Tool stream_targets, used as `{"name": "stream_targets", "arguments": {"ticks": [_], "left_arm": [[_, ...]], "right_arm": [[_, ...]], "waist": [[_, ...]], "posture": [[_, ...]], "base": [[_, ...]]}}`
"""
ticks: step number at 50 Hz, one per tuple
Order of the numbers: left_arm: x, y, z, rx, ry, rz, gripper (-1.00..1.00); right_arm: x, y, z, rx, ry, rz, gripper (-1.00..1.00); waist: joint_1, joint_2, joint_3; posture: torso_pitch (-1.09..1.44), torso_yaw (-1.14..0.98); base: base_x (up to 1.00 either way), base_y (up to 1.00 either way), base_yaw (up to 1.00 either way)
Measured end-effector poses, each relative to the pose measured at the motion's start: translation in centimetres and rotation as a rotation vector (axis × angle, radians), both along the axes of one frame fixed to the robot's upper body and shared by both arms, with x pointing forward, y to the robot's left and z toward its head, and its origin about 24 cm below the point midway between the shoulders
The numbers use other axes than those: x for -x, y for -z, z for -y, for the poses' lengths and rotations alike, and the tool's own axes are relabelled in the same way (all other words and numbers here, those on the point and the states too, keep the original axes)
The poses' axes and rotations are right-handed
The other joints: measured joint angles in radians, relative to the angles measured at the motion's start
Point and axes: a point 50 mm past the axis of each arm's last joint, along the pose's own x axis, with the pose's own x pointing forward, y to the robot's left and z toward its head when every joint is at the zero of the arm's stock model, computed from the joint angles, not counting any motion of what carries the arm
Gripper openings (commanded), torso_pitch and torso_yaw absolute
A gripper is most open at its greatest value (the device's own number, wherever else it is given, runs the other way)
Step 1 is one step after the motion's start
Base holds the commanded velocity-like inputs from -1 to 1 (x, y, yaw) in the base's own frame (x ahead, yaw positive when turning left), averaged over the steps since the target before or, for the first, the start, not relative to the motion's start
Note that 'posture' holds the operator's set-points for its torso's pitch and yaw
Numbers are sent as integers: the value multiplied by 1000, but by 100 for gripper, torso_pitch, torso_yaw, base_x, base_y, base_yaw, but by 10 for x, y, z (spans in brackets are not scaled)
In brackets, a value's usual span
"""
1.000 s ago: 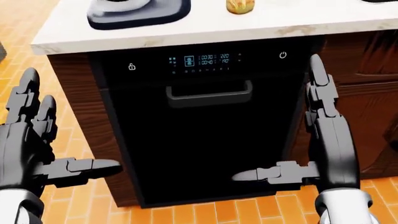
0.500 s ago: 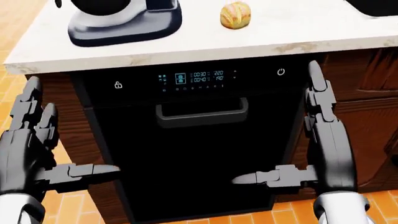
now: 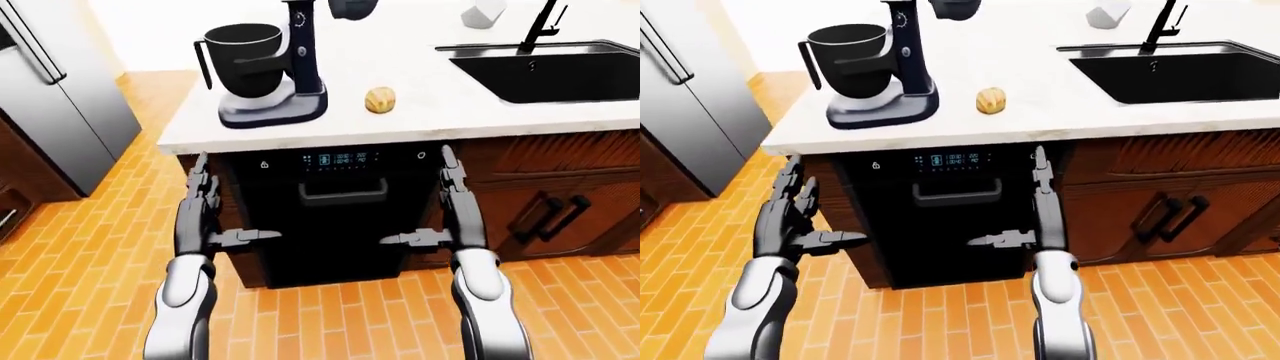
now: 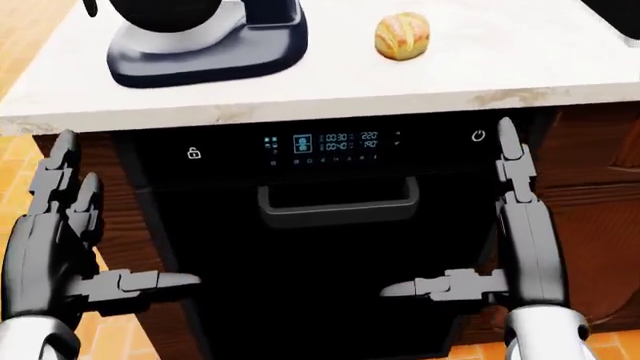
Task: Place the bread in the stand mixer bowl.
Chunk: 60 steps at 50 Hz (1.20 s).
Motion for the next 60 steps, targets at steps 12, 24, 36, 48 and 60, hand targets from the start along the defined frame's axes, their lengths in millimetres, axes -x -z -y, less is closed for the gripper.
{"name": "stream_targets", "arguments": {"ticks": [12,24,36,48,60], "left_arm": [[1,-6,-7,-16,-36,27,100],[-1,0,-2,-2,-10,5,100],[2,2,-11,-12,-53,-3,100],[1,3,-1,-1,-9,0,100],[2,-3,-10,-17,-49,26,100]], "right_arm": [[-1,-11,-8,1,-38,49,100],[1,-6,-2,10,-3,22,100],[0,-2,-10,-2,-52,9,100],[2,-3,-2,11,-11,20,100],[1,-7,-12,5,-52,39,100]], "waist": [[16,-17,1],[0,-37,7],[17,23,7],[2,-72,9],[13,38,11]], "posture": [[0,0],[0,0],[0,0],[0,0],[0,0]], "base": [[0,0,24],[0,0,12],[0,0,18],[0,0,32],[0,0,22]]}}
